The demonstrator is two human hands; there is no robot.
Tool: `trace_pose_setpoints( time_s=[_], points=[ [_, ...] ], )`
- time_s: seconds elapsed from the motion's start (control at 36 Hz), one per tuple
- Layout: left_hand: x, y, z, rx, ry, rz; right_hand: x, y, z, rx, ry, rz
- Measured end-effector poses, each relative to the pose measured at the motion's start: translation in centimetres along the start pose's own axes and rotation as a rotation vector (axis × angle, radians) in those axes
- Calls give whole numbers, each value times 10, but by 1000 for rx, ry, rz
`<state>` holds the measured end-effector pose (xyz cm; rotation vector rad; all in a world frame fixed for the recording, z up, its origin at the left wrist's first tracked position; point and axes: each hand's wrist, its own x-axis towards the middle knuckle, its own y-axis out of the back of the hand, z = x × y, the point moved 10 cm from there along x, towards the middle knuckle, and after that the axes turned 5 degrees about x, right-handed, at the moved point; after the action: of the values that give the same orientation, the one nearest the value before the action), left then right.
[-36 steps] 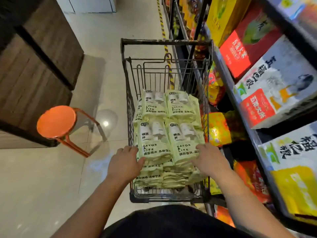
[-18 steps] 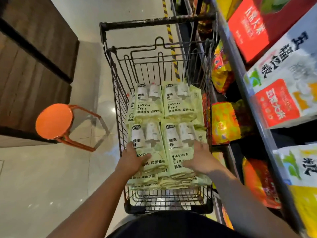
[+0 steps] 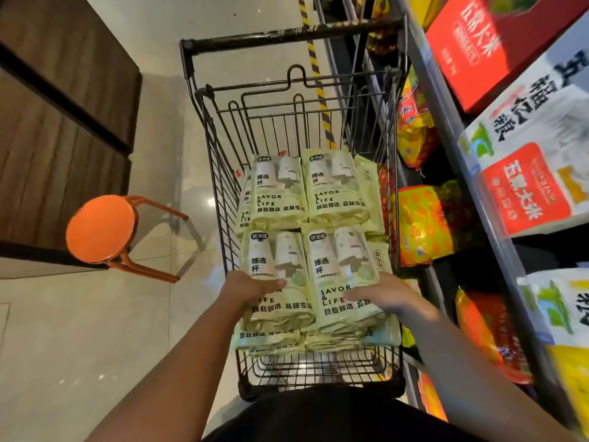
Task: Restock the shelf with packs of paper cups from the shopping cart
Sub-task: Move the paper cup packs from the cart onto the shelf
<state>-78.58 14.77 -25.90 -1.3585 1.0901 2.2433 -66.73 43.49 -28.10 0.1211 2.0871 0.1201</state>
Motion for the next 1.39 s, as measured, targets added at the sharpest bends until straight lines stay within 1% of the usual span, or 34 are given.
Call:
trace_pose_setpoints(
  time_s=[0.11,0.19,0.28,0.39,0.47,0.56,0.61,0.67,0.78,0.83,0.92,0.97,1.03,1.11,1.17,1.25,1.39],
  points=[
    [7,-4,-21,-15,-10,-56,-2,-5,8,32,-4,-5],
    [-7,-11,-24,-94,-44,-92,-9,-7,17,110,-9,37],
    [-11,-14,-33,-111,-75,-111,-16,-13,30,200,-25,74],
    [1,-15,-50,-99,-158,-140,-30,-22,47,278,-26,134],
    [-14,-5,-45,-81,-243,-165,-36,-33,65,317,-7,160],
    [-25,9,-37,-50,-340,-189,-28,-41,93,389,74,216],
    [-30,21,-32,-23,-389,-214,-60,-56,83,430,125,269],
    [-45,34,-25,2,-476,-220,-96,-73,66,486,159,336],
    [-75,56,-15,33,-661,-211,-137,-97,68,596,244,467],
    [-83,60,-16,55,-701,-233,-160,-109,68,643,318,505],
    [-94,62,-14,122,-785,-258,-201,-121,71,699,404,608],
    [-103,56,-11,181,-816,-289,-225,-127,79,729,451,649],
    [-115,46,-11,230,-862,-342,-247,-132,92,702,483,694],
    [-141,20,-12,266,-910,-433,-282,-136,120,699,495,798],
    [-163,1,-15,292,-952,-481,-303,-140,144,709,471,871],
    [-203,-34,-22,356,-1046,-561,-333,-149,190,783,444,975],
    [-254,-95,-42,475,-1133,-693,-391,-175,256,961,432,1113]
  ],
)
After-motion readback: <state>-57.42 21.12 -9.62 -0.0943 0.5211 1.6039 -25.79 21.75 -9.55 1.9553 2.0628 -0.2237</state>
